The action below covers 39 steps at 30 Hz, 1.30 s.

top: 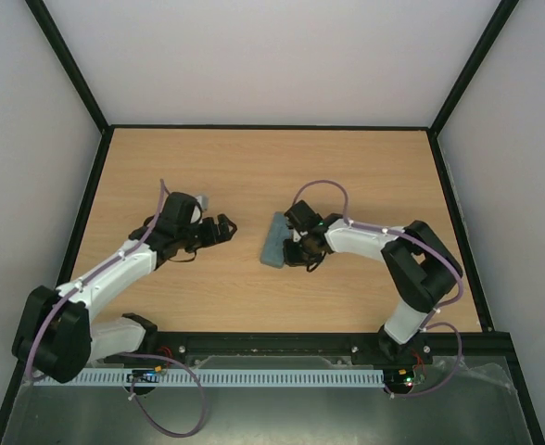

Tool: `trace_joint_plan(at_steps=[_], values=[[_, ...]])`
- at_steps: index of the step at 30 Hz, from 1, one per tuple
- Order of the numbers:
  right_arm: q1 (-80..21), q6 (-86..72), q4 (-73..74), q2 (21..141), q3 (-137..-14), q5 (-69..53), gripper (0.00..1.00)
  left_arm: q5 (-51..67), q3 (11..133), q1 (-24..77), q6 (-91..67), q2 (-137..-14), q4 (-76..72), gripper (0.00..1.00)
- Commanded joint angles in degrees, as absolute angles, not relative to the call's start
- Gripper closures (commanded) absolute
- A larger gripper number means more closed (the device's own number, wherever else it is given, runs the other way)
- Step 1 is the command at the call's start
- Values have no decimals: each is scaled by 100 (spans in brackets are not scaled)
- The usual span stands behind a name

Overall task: Organize the sunglasses
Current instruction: Adjust the sunglasses case at the center of the board.

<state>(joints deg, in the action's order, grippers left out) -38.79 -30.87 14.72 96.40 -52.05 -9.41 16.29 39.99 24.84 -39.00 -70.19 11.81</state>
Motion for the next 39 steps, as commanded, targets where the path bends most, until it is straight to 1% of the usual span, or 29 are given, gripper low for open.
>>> trace_joint_plan(at_steps=[1,8,14,20,24,26,28,30,31,33,34,37,39], values=[[-4406,-3450,1918,10010,-5612,-560,82,1729,3734,2268,-3871,-6593,1281,1],[-5159,-3480,2586,10973,-7064,-19,82,1988,3343,1867,-3811,-6056,1331,1],[-5196,-3390,2977,11658,-7969,388,78,2104,3245,1662,-3761,-5782,1429,1],[-5060,-3342,3102,11762,-8176,687,78,2182,3244,1628,-3761,-5767,1409,1],[-5023,-3160,3004,11548,-8131,410,77,2227,3279,1627,-3779,-5745,1410,1],[-5076,-3024,2807,11182,-7864,102,72,2179,3301,1624,-3810,-5664,1445,1],[-5171,-2929,2561,10650,-7486,-135,64,2062,3353,1617,-3823,-5586,1501,1],[-5207,-2952,2226,9916,-6962,-376,45,1889,3426,1600,-3784,-5506,1565,1],[-5209,-2979,2078,9537,-6686,-396,34,1772,3458,1581,-3768,-5460,1612,1],[-5146,-3073,1879,8712,-6144,-133,9,1572,3497,1544,-3727,-5353,1589,1],[-5049,-3105,1883,8372,-5925,56,1,1425,3502,1537,-3701,-5284,1537,1],[-4370,-3038,1801,7499,-5288,753,2,749,3568,1502,-3508,-5127,1258,1],[-3570,-2919,1628,6983,-4911,1015,1,405,3524,1487,-3180,-5029,811,1]])
